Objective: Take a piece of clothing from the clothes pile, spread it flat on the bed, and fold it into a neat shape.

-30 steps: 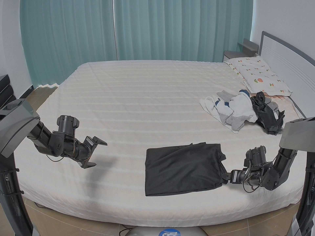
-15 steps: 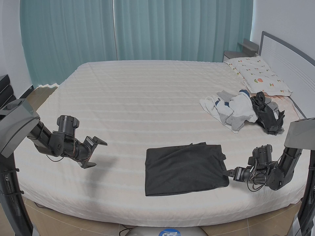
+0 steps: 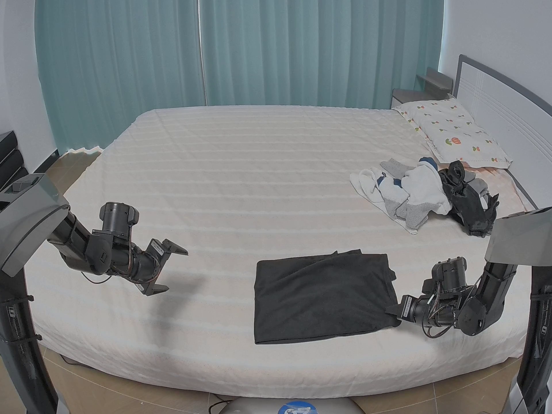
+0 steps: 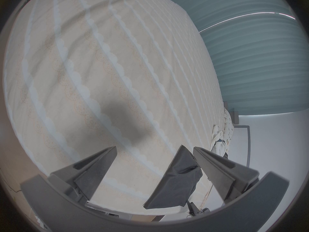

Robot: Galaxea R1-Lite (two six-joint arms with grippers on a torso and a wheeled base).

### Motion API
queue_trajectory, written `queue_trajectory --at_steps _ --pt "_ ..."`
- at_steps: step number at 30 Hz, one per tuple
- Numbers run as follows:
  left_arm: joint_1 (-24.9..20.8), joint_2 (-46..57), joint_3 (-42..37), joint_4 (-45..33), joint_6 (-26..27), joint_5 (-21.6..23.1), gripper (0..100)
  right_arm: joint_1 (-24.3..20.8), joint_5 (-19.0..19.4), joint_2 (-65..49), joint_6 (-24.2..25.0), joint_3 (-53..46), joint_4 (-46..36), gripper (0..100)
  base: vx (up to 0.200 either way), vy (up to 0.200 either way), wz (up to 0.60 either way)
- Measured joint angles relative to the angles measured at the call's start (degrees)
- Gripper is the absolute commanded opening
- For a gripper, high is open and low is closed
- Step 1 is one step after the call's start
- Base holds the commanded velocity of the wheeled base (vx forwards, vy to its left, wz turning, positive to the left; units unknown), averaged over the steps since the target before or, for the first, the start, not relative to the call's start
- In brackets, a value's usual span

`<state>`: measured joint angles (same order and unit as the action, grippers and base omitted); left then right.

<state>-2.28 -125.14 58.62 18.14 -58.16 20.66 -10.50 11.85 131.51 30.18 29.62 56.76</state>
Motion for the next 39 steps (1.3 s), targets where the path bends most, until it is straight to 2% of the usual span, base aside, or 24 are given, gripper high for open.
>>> queue_trajectory --at_steps 10,11,15,24,30,39 --pt "-0.02 -0.02 0.13 0.02 -0.02 -0.02 100 0.46 -0.09 0.29 -0.02 -1.29 0.28 0 0.0 0.0 0.0" --pt "-0.02 -0.02 0.16 0.04 -0.05 0.0 100 0.48 -0.09 0.24 -0.09 -1.4 0.26 100 0.0 0.0 0.0" --pt "0.0 -0.02 0.16 0.02 -0.09 -0.02 100 0.59 -0.09 0.21 -0.49 -1.54 0.33 100 0.0 0.0 0.0" --pt "0.0 -0.02 0.09 0.0 -0.02 0.0 100 1.1 0.33 -1.17 2.0 1.08 2.08 100 0.2 0.0 0.0" --pt "0.0 -0.02 0.02 0.02 -0.02 -0.02 100 1.71 0.02 -0.83 3.69 7.58 0.99 100 0.033 0.0 0.0" --pt "0.0 -0.02 0.0 0.02 0.0 -0.06 100 1.71 -0.24 4.35 4.11 19.88 -5.63 100 0.0 0.0 0.0"
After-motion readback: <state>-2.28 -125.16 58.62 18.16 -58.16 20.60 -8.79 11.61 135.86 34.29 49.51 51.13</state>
